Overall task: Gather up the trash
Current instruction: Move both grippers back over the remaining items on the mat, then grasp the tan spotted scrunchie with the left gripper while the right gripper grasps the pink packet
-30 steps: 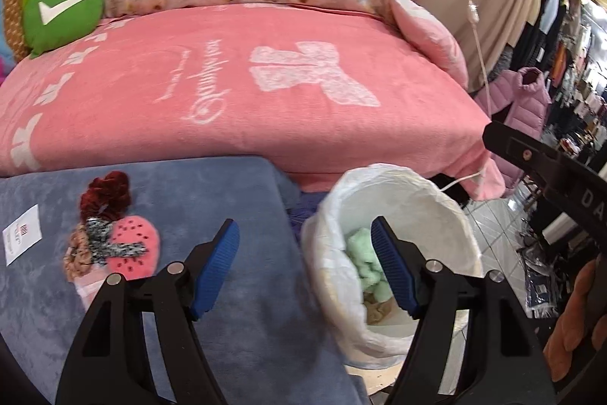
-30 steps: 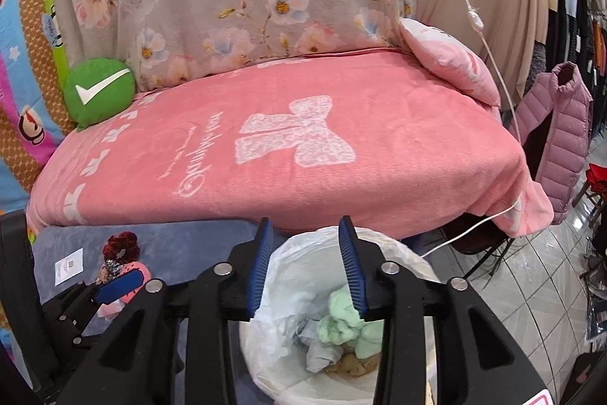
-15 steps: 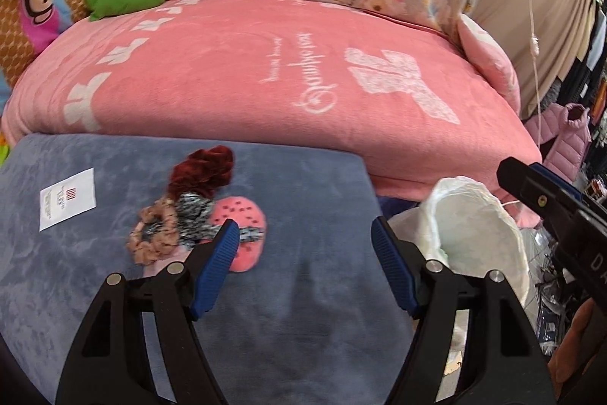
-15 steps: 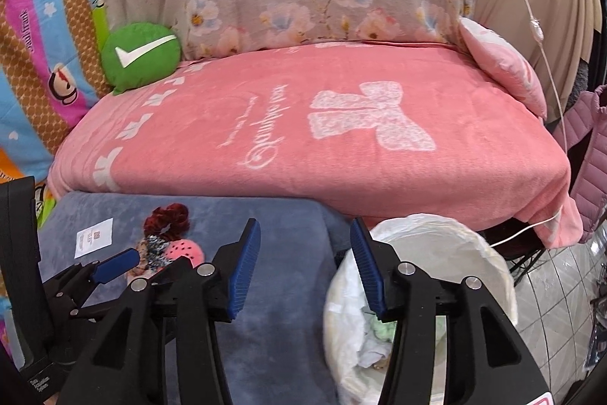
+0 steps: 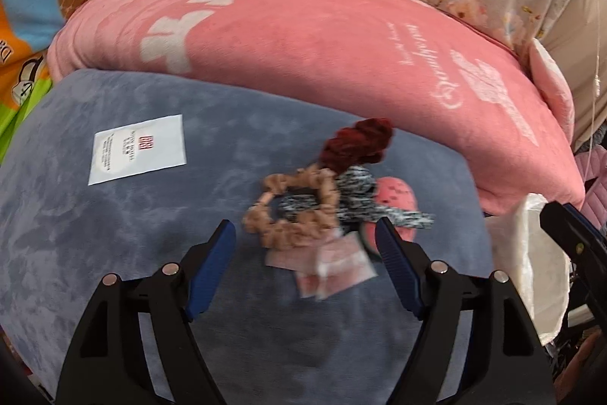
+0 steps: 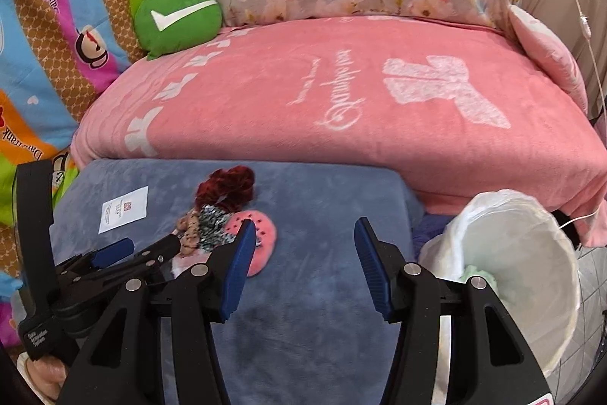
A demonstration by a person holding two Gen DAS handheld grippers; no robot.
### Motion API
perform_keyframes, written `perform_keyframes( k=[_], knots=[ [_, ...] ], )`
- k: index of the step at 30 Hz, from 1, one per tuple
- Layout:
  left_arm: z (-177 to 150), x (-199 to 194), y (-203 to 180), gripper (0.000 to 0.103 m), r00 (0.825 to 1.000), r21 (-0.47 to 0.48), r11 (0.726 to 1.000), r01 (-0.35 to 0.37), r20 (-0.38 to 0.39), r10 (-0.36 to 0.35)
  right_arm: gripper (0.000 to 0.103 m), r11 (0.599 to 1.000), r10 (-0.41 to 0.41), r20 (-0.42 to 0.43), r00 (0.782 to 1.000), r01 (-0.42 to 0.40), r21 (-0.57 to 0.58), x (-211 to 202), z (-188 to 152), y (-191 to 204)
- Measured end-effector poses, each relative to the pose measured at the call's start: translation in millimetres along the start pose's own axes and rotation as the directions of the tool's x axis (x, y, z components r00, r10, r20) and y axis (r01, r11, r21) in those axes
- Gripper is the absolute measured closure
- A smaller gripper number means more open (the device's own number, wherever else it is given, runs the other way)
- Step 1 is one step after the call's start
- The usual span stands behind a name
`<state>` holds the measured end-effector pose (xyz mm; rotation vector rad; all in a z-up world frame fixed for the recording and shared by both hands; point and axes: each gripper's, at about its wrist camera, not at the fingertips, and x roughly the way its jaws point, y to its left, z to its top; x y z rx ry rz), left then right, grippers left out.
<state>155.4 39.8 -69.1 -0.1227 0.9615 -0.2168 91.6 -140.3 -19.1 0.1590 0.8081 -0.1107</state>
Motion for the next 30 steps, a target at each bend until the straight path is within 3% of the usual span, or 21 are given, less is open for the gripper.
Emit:
perform_keyframes(
  k=[7, 15, 17, 19, 23, 25, 28, 30],
  knots=[
    [3.1, 17.9, 25.3, 0.028, 0.999, -0.031, 0.999, -0.011, -0.033, 0.01, 0.05, 0.999, 0.034, -0.059, 0.998, -0.034, -0.003, 30.2, -18.6, 24.6],
    [7.9, 45.5, 21.2, 0.026, 0.994, 0.0, 0.998, 0.065, -0.09, -0.065, 0.05, 0.998, 0.057, -0.096, 0.994, -0.056, 0.012, 53.8, -27.1, 36.0],
    [8.1, 53.1, 18.7, 0.038, 0.991, 0.011, 0.997, 0.079, -0.111, -0.077, 0.05, 0.998, 0.059, -0.102, 0.993, -0.058, 0.016, 57.1, -28.0, 37.7],
    [7.9, 59.3, 17.5, 0.043, 0.987, 0.016, 0.996, 0.09, -0.133, -0.088, 0.05, 0.998, 0.064, -0.11, 0.992, -0.062, 0.021, 60.2, -30.1, 39.0],
    [8.3, 62.1, 22.8, 0.082, 0.983, 0.01, 0.994, 0.111, -0.148, -0.109, 0.05, 0.997, 0.083, -0.133, 0.988, -0.08, 0.023, 66.1, -36.7, 44.0],
    [7.6, 59.5, 30.7, 0.093, 0.982, -0.016, 0.993, 0.117, -0.147, -0.118, 0.05, 0.996, 0.09, -0.145, 0.985, -0.088, 0.016, 69.6, -40.0, 49.2],
    [5.4, 50.2, 46.2, 0.093, 0.98, -0.062, 0.989, 0.137, -0.136, -0.145, 0.05, 0.993, 0.116, -0.163, 0.98, -0.115, 0.015, 75.6, -45.5, 56.8],
    [5.2, 44.1, 53.5, 0.093, 0.985, -0.056, 0.991, 0.12, -0.12, -0.126, 0.05, 0.992, 0.129, -0.174, 0.976, -0.128, 0.015, 80.2, -48.1, 61.5]
  ],
)
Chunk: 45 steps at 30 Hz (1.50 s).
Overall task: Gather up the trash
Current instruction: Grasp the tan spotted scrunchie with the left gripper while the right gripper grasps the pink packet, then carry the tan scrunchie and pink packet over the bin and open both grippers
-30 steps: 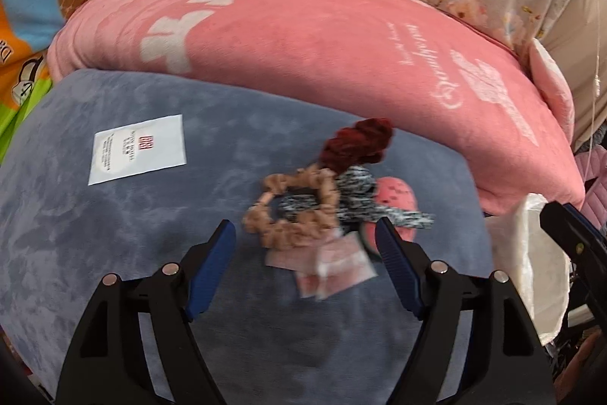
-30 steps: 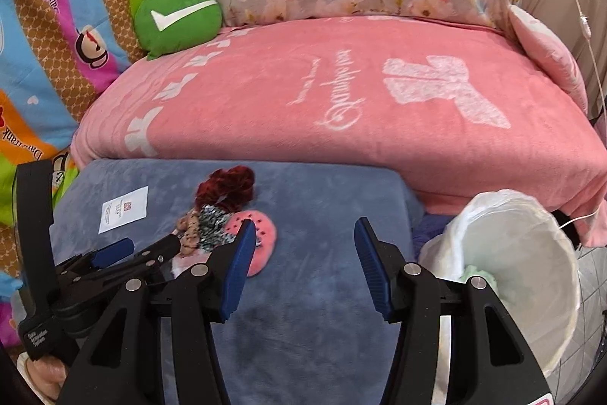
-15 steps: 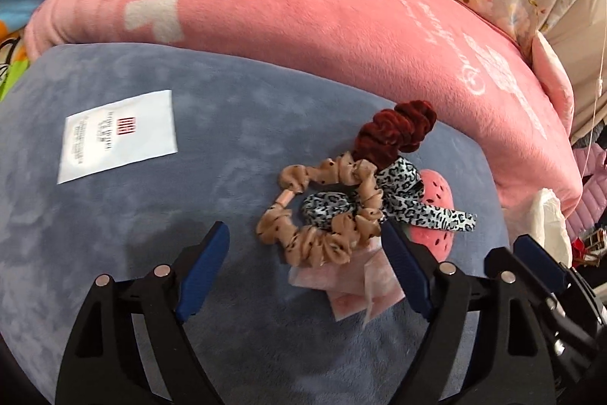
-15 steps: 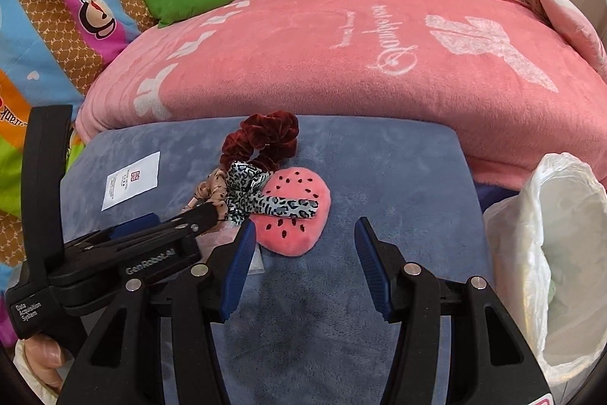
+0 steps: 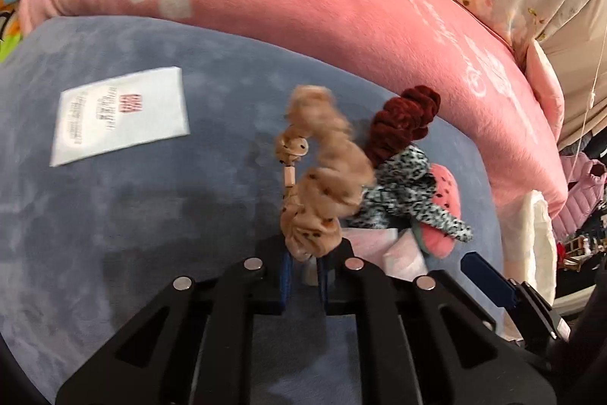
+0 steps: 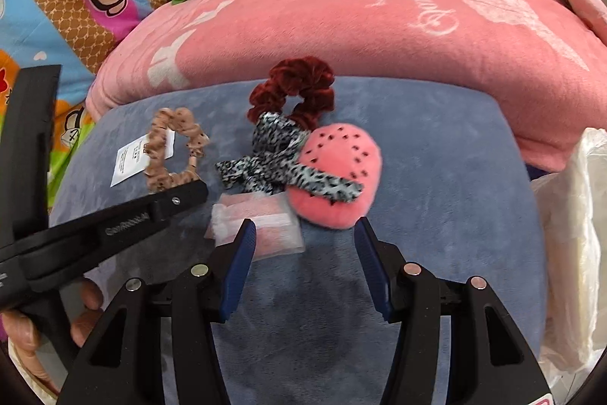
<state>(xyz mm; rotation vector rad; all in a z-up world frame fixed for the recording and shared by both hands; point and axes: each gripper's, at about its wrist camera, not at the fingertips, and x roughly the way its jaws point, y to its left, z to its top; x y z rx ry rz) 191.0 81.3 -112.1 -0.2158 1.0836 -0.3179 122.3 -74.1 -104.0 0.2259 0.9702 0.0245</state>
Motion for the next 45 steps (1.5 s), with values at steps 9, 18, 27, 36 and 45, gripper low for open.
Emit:
perform_keyframes(
  k=[9, 18, 27, 36, 45],
  knots=[
    [6.6, -15.4, 8.2, 0.093, 0.999, 0.008, 0.999, -0.033, 0.029, 0.033, 0.059, 0.998, 0.065, -0.05, 0.997, -0.065, -0.001, 31.0, 1.2, 16.1],
    [6.8, -28.7, 0.5, 0.093, 0.998, 0.032, 0.999, -0.031, 0.048, 0.03, 0.092, 0.994, 0.11, 0.031, 0.993, -0.11, -0.014, -1.6, 10.3, 21.8],
    [10.2, -55.7, -67.9, 0.093, 0.994, 0.154, 0.988, 0.013, 0.105, -0.03, 0.093, 0.997, 0.066, 0.211, 0.975, -0.07, 0.014, -83.5, 43.4, -14.3],
    [4.1, -78.4, -174.0, 0.093, 0.978, 0.307, 0.945, 0.111, 0.136, -0.159, 0.094, 0.994, -0.075, 0.342, 0.937, 0.042, 0.103, -167.5, 57.8, -89.1],
    [-23.9, -77.4, -271.6, 0.093, 0.957, 0.414, 0.879, 0.234, 0.062, -0.284, 0.094, 0.961, -0.244, 0.359, 0.901, 0.177, 0.211, -224.9, 38.6, -178.7]
  ],
)
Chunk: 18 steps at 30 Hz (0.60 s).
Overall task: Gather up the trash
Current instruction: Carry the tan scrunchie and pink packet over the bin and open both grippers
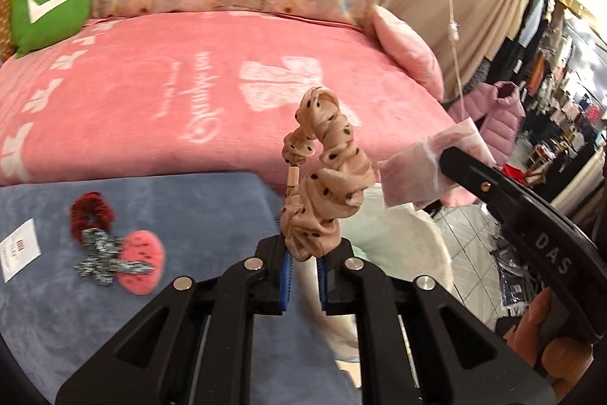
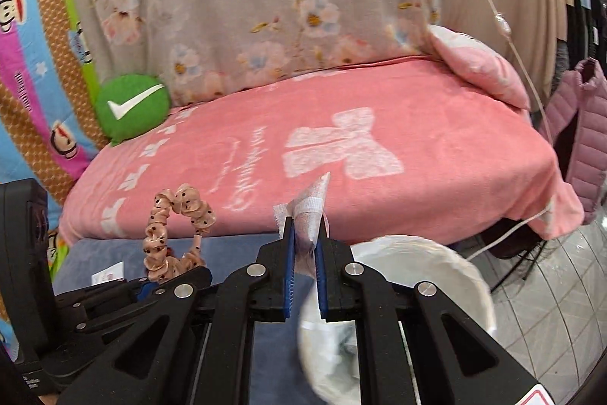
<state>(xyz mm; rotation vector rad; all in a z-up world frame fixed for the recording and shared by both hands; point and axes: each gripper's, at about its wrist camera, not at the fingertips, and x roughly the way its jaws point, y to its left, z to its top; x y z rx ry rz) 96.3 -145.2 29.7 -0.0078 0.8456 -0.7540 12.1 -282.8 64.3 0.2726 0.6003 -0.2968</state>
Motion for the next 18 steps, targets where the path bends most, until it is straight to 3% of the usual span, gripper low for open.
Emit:
perform_keyframes(
  k=[6, 12, 13, 14, 16, 18],
  knots=[
    [-5.7, 25.2, -50.9, 0.093, 0.997, 0.056, 0.996, 0.065, -0.045, -0.063, 0.094, 0.997, -0.066, -0.019, 0.998, 0.067, 0.045, -6.3, -9.6, -50.3],
    [-13.8, 39.5, -76.6, 0.087, 0.993, 0.069, 0.992, 0.106, -0.061, -0.102, 0.09, 0.993, -0.098, -0.034, 0.995, 0.1, 0.059, -5.0, -19.6, -66.3],
    [-14.5, 40.4, -76.0, 0.075, 0.995, 0.058, 0.994, 0.087, -0.055, -0.084, 0.082, 0.992, -0.11, -0.031, 0.993, 0.112, 0.059, -5.1, -20.5, -67.3],
    [-15.1, 40.3, -74.1, 0.055, 0.997, 0.049, 0.997, 0.066, -0.045, -0.064, 0.077, 0.992, -0.112, -0.032, 0.993, 0.114, 0.058, -4.3, -20.5, -66.0],
    [-16.3, 38.4, -69.6, 0.036, 1.0, 0.027, 0.999, 0.018, -0.02, -0.017, 0.058, 0.992, -0.11, -0.02, 0.994, 0.111, 0.061, -5.4, -21.8, -65.5],
    [-17.3, 36.2, -60.4, 0.035, 1.0, 0.004, 1.0, -0.023, -0.004, 0.023, 0.057, 0.992, -0.11, -0.015, 0.994, 0.111, 0.058, -4.5, -21.6, -62.5]
  ],
)
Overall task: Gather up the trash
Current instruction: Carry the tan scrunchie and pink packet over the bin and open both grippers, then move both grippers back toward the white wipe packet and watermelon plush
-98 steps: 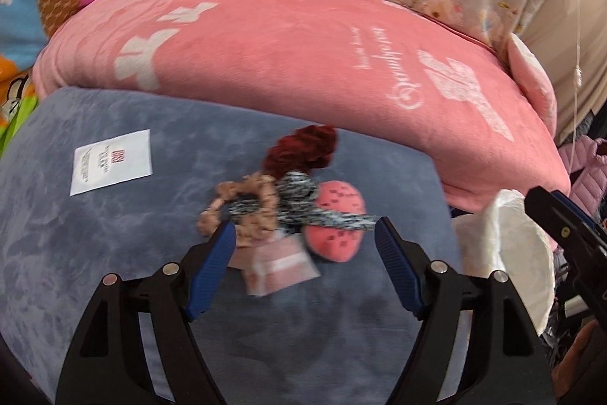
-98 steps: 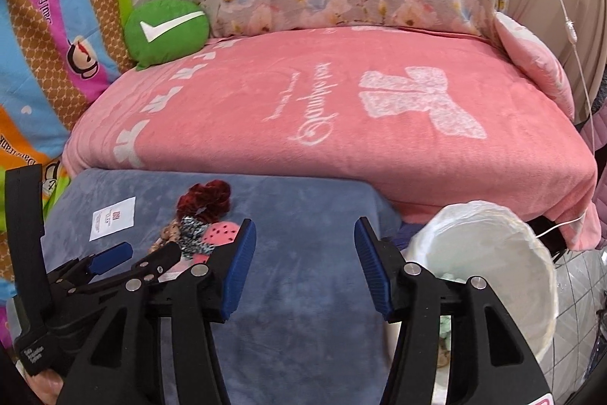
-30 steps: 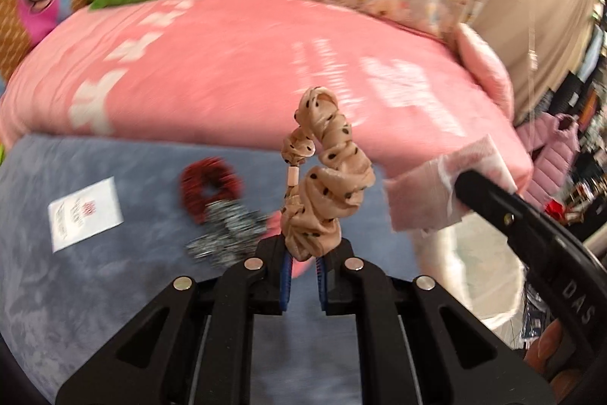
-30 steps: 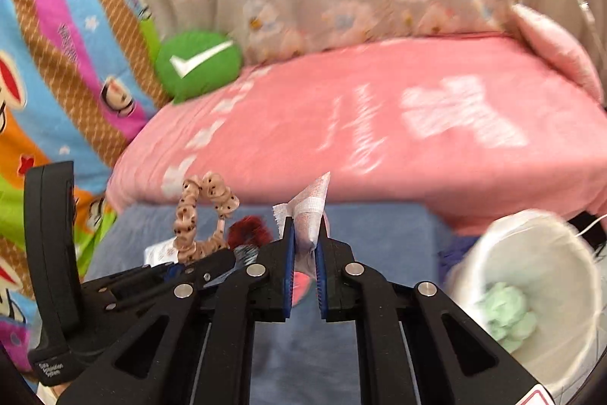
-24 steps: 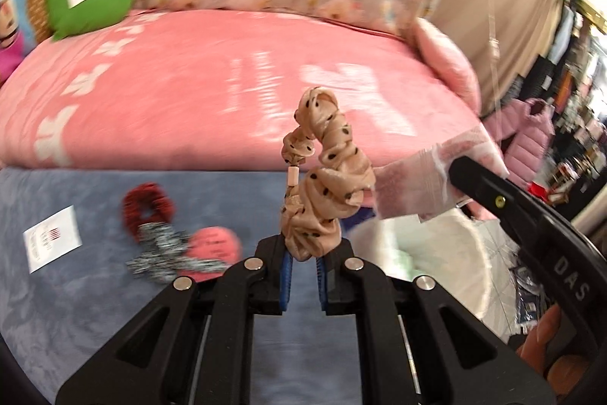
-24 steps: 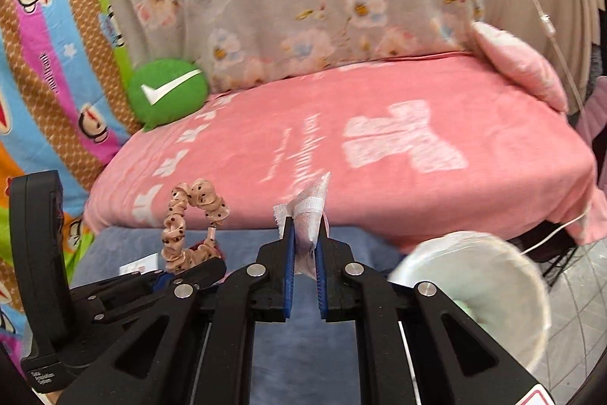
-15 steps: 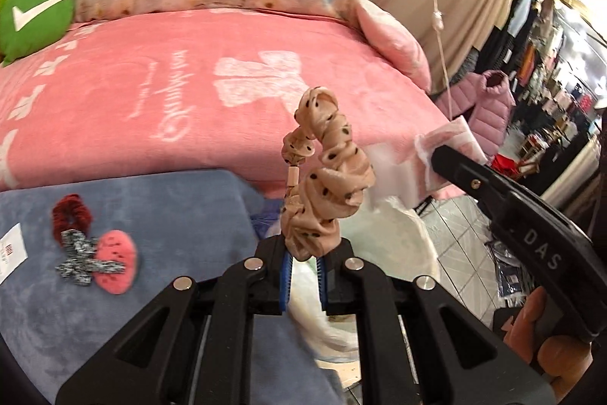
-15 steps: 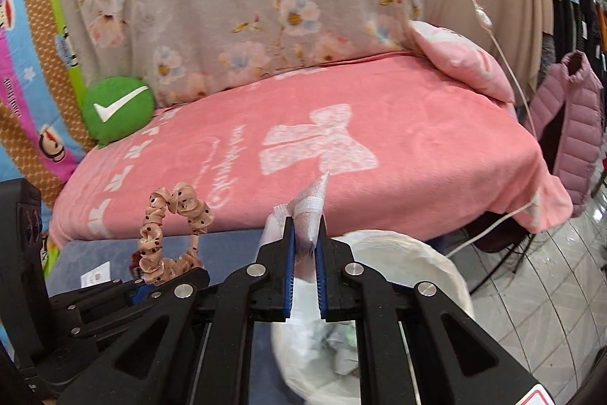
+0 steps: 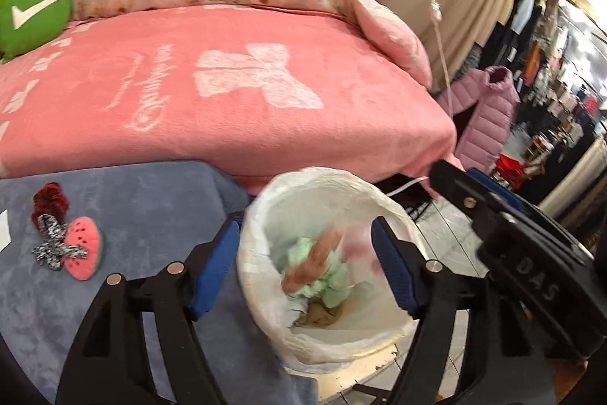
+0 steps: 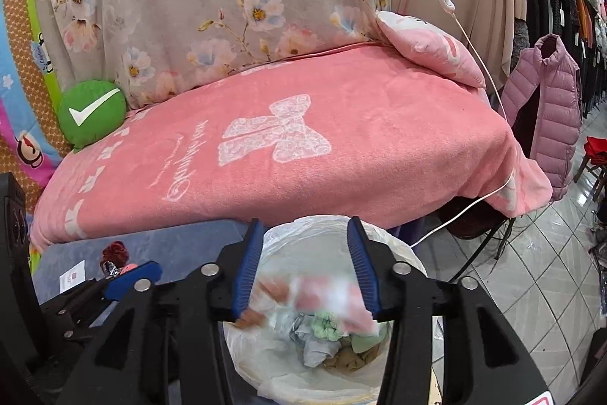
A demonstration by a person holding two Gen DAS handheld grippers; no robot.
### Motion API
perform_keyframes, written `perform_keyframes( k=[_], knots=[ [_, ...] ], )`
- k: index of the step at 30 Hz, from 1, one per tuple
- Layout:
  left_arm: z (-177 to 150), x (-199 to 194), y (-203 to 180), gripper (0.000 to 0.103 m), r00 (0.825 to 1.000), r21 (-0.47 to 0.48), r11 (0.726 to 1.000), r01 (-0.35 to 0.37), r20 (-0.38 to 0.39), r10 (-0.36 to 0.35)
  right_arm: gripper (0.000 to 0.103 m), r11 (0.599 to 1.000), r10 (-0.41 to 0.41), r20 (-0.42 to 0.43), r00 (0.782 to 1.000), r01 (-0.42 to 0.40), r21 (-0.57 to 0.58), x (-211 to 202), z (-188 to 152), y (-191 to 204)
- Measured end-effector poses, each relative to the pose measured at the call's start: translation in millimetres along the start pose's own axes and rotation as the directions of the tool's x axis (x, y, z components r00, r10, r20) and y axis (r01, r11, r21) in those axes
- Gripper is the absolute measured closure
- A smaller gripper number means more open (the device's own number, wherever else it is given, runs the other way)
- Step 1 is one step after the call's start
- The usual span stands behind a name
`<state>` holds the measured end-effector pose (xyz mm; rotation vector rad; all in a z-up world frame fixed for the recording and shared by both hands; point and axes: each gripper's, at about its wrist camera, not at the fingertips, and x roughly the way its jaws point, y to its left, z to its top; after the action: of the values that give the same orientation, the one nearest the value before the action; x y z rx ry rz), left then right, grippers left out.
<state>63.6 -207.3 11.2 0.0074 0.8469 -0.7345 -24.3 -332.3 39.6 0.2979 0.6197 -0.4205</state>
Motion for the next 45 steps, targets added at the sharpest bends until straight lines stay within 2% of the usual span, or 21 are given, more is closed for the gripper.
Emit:
perform_keyframes(
  k=[2, 4, 10, 22, 27, 31, 34, 37, 39, 41, 43, 45],
  knots=[
    [-0.3, 0.3, 12.4, 0.035, 1.0, -0.022, 1.0, -0.022, -0.014, 0.022, 0.056, 1.0, 0.012, -0.003, 1.0, -0.012, -0.003, 1.9, 0.0, 6.1],
    [-1.2, -2.5, 25.3, 0.035, 0.999, -0.046, 0.998, -0.049, -0.012, 0.048, 0.051, 1.0, 0.023, -0.006, 1.0, -0.023, -0.013, 3.7, -1.0, 15.7],
    [-5.2, -10.8, 71.6, 0.035, 0.991, -0.117, 0.985, -0.13, -0.018, 0.129, 0.05, 0.994, 0.069, -0.042, 0.997, -0.072, -0.084, 17.4, -10.6, 60.2],
    [-14.6, -29.2, 155.0, 0.035, 0.967, -0.24, 0.938, -0.251, -0.029, 0.252, 0.05, 0.973, 0.151, -0.116, 0.982, -0.168, -0.156, 45.9, -30.8, 130.9],
    [-23.4, -36.0, 191.4, 0.035, 0.95, -0.283, 0.908, -0.308, -0.04, 0.31, 0.047, 0.965, 0.168, -0.149, 0.974, -0.194, -0.175, 57.4, -41.9, 155.1],
    [-35.2, -41.7, 227.0, 0.035, 0.93, -0.332, 0.871, -0.362, -0.066, 0.362, 0.045, 0.957, 0.179, -0.18, 0.967, -0.214, -0.197, 68.7, -53.6, 178.5],
    [-45.1, -46.0, 258.9, 0.03, 0.911, -0.372, 0.835, -0.406, -0.092, 0.402, 0.043, 0.952, 0.188, -0.203, 0.961, -0.229, -0.204, 79.4, -63.0, 193.6],
    [-55.8, -52.8, 295.6, 0.029, 0.879, -0.408, 0.784, -0.467, -0.123, 0.46, 0.04, 0.946, 0.193, -0.233, 0.953, -0.244, -0.214, 93.1, -74.6, 210.2],
    [-60.9, -56.8, 313.5, 0.029, 0.865, -0.422, 0.761, -0.492, -0.138, 0.483, 0.04, 0.942, 0.195, -0.253, 0.948, -0.253, -0.22, 103.7, -82.0, 221.6],
    [-66.5, -61.3, 335.1, 0.021, 0.84, -0.432, 0.729, -0.531, -0.156, 0.52, 0.04, 0.94, 0.194, -0.27, 0.943, -0.258, -0.224, 113.0, -88.4, 231.3],
    [-71.4, -66.4, 354.3, 0.018, 0.82, -0.454, 0.695, -0.558, -0.168, 0.548, 0.04, 0.939, 0.191, -0.286, 0.939, -0.26, -0.224, 122.9, -94.1, 239.1],
    [-77.0, -70.0, 373.9, 0.016, 0.808, -0.473, 0.671, -0.572, -0.182, 0.56, 0.04, 0.94, 0.188, -0.299, 0.935, -0.26, -0.222, 132.0, -98.5, 245.3]
  ],
)
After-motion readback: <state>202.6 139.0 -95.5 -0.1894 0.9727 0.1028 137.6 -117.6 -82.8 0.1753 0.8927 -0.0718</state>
